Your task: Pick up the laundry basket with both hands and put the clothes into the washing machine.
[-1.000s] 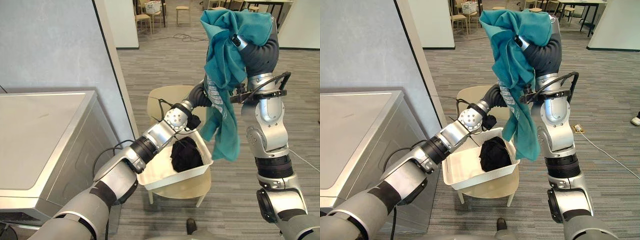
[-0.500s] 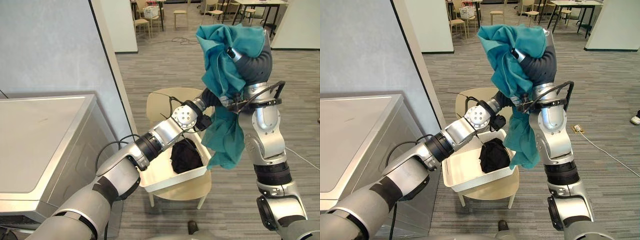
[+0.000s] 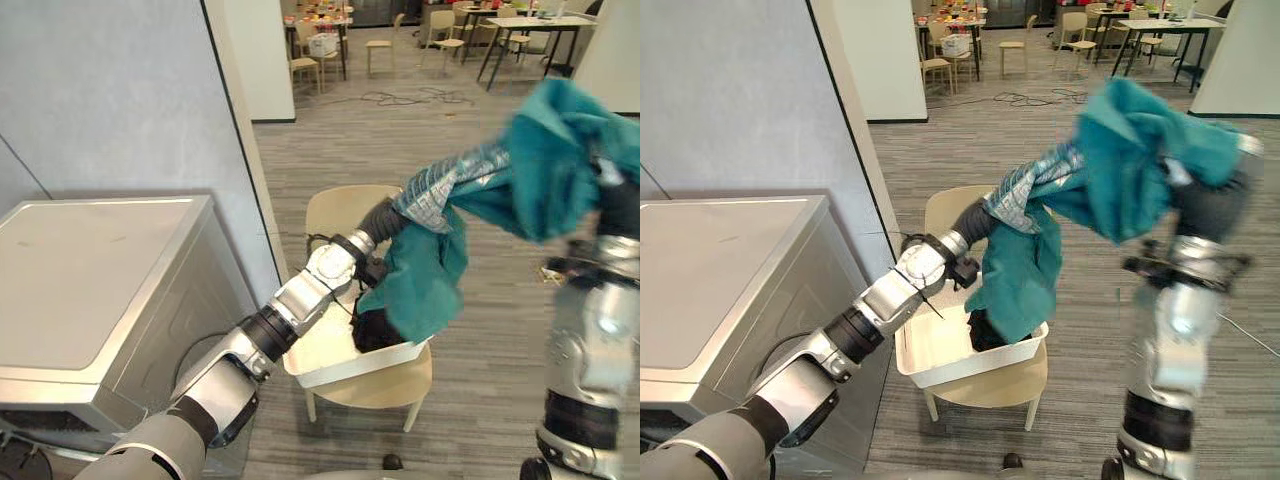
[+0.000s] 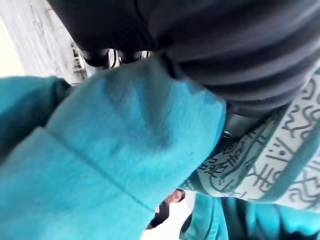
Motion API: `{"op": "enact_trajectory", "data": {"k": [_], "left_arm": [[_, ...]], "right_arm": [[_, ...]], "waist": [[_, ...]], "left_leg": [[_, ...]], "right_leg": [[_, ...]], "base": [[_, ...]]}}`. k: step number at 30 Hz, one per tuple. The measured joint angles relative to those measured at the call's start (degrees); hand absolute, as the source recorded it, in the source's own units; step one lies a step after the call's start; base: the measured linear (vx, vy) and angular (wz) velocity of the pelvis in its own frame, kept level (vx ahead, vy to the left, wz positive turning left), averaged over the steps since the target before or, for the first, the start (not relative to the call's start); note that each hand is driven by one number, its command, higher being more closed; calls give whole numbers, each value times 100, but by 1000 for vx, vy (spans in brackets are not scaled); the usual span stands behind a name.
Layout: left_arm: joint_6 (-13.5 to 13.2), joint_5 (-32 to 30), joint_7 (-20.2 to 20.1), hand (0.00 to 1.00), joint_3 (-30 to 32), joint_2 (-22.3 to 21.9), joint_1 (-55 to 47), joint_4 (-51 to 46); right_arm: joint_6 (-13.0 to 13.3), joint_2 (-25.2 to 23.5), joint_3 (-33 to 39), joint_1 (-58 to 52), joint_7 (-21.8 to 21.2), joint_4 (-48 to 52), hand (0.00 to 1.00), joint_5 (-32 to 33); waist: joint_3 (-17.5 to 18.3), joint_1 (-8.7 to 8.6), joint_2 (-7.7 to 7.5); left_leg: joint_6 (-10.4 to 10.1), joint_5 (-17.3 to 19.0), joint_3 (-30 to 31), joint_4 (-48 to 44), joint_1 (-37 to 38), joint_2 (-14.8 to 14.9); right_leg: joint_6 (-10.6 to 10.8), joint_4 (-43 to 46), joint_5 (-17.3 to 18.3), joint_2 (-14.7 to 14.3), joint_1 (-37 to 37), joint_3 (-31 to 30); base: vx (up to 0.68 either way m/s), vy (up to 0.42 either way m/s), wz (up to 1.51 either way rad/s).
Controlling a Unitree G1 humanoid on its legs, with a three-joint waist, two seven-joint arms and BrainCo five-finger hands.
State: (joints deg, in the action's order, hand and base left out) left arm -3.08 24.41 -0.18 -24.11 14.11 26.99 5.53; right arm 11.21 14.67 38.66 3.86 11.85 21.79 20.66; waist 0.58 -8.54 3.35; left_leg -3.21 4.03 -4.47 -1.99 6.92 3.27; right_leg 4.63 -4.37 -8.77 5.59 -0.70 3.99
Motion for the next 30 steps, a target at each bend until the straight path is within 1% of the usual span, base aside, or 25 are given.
{"op": "enact_trajectory", "data": {"k": [1, 2, 3, 4, 6, 7, 8, 9, 10, 11, 13, 16, 19, 21, 22, 23, 24, 25, 26, 27, 28, 30], "left_arm": [[5, 40, -2, 100, 167, 83, -353, -148], [36, 116, -27, 100, 487, 190, -1046, -383], [73, 245, -105, 100, 815, 224, -1710, -608], [88, 278, -106, 100, 956, 219, -2026, -731], [157, 427, -263, 100, 1356, 90, -3053, -1140], [161, 430, -295, 100, 1422, 29, -3254, -1211], [166, 430, -370, 100, 1543, -127, -3571, -1298], [166, 429, -381, 100, 1579, -207, -3692, -1310], [173, 426, -431, 100, 1590, -313, -3865, -1310], [176, 426, -500, 100, 1586, -356, -4018, -1310], [180, 425, -599, 100, 1576, -389, -4232, -1301], [190, 425, -630, 100, 1570, -465, -4524, -1245], [254, 426, -738, 100, 1568, -582, -4813, -1170], [270, 428, -742, 100, 1584, -642, -5107, -1169], [275, 429, -741, 100, 1594, -665, -5167, -1169], [276, 430, -743, 100, 1647, -759, -5272, -1166], [278, 438, -748, 100, 1739, -893, -5341, -1148], [277, 450, -747, 100, 1787, -958, -5350, -1112], [268, 477, -745, 100, 1886, -1069, -5337, -951], [248, 474, -741, 100, 2013, -1145, -5302, -644], [248, 474, -729, 100, 2063, -1160, -5261, -442], [263, 462, -641, 100, 2338, -1303, -5132, 366]], "right_arm": [[17, -49, 175, -138, 56, -30, 0, 31], [37, -159, 414, -471, 87, -130, 0, 81], [14, -295, 556, -818, 93, -320, 0, 79], [-16, -372, 606, -970, 96, -412, 0, 79], [-127, -771, 629, -1554, 57, -727, 0, 75], [-157, -898, 632, -1690, 51, -776, 0, 75], [-236, -1208, 630, -1955, -27, -846, 0, 71], [-285, -1357, 634, -2088, -73, -890, 0, 71], [-341, -1612, 636, -2331, -174, -1033, 0, 105], [-393, -1785, 627, -2462, -278, -1221, 0, 145], [-435, -1951, 583, -2557, -405, -1526, 0, 192], [-496, -2060, 399, -2801, -570, -2111, 0, 242], [-581, -2119, 288, -3017, -702, -2741, 0, 237], [-669, -2137, 225, -3057, -723, -3501, 0, 234], [-691, -2140, 213, -3064, -750, -3706, 0, 230], [-765, -2149, 204, -3081, -819, -4152, 0, 219], [-821, -2160, 191, -3096, -871, -4596, 0, 191], [-855, -2162, 186, -3104, -900, -4795, 0, 180], [-936, -2168, 144, -3128, -956, -5123, 0, 160], [-986, -2171, 5, -3137, -982, -5384, 0, 140], [-1002, -2170, -72, -3136, -990, -5501, 0, 137], [-1039, -2155, -455, -3093, -1048, -5830, 0, 138]], "waist": [[8, -5, 30], [14, -2, 61], [11, 6, 53], [4, 9, 41], [-2, 28, -7], [-7, 35, -14], [-12, 62, -20], [-14, 93, -23], [-17, 162, -28], [-21, 157, -33], [-26, 159, -40], [-46, 178, -70], [-55, 316, -83], [-76, 350, -95], [-80, 367, -97], [-82, 447, -97], [-86, 468, -93], [-88, 480, -89], [-90, 508, -87], [-90, 544, -87], [-95, 561, -92], [-169, 617, -103]], "left_leg": [[-4, 13, -2, -2, 4, 10], [-14, 36, -13, -14, 9, 33], [-27, 62, -12, -32, 5, 57], [-37, 93, -13, -38, 3, 67], [-38, 140, -13, -25, -38, 85], [-39, 142, -10, -22, -50, 87], [-40, 143, 3, -14, -73, 88], [-40, 143, 7, -15, -84, 88], [-40, 142, 12, -17, -100, 91], [-39, 142, 33, -17, -120, 88], [-39, 142, 33, -17, -132, 89], [-32, 147, 7, -19, -156, 126], [-31, 179, -56, -48, -158, 151], [-31, 189, -32, -95, -127, 182], [-39, 199, -33, -111, -103, 191], [-40, 221, -29, -130, -55, 201], [-35, 266, 2, -194, -41, 201], [-30, 291, 23, -233, -35, 199], [-21, 332, 38, -279, -10, 193], [-2, 379, 40, -308, 22, 192], [2, 404, 37, -308, 51, 191], [17, 517, -7, -389, 98, 199]], "right_leg": [[0, 0, 5, -12, 1, -6], [10, -2, 31, -36, 0, -23], [-19, -10, 60, -60, -5, -23], [-37, -19, 71, -72, -8, -23], [-38, -85, 71, -89, -19, -7], [-38, -93, 71, -88, -17, 3], [-38, -102, 71, -86, -8, 23], [-38, -109, 71, -86, -6, 30], [-38, -128, 71, -86, -6, 37], [-38, -126, 71, -80, -1, 52], [-37, -121, 71, -79, 11, 50], [-37, -107, 71, -78, 42, 44], [-38, -38, 96, -91, 89, 12], [-12, 117, 202, -88, 87, 42], [-5, 161, 225, -83, 78, 50], [-11, 256, 285, -82, 62, 58], [12, 333, 355, -70, 35, 74], [9, 365, 380, -60, 11, 82], [-13, 467, 426, -50, -11, 102], [31, 561, 518, -40, -22, 157], [22, 608, 543, -28, -29, 157], [1, 923, 741, 25, 13, 189]], "base": [[4, -18, -4], [-18, -22, -5], [-26, -23, -4], [-39, -23, 0], [-49, -17, 4], [-43, -9, 9], [-24, -4, 8], [-26, -3, 7], [-27, -2, 7], [-22, -1, 6], [-9, 0, 2], [3, -3, -2], [10, 0, -6], [35, 10, 7], [38, 16, 3], [35, 17, 6], [32, 19, 11], [24, 27, 16], [12, 28, 13], [7, 22, 8], [-1, 22, 4], [-6, 25, 9]]}}
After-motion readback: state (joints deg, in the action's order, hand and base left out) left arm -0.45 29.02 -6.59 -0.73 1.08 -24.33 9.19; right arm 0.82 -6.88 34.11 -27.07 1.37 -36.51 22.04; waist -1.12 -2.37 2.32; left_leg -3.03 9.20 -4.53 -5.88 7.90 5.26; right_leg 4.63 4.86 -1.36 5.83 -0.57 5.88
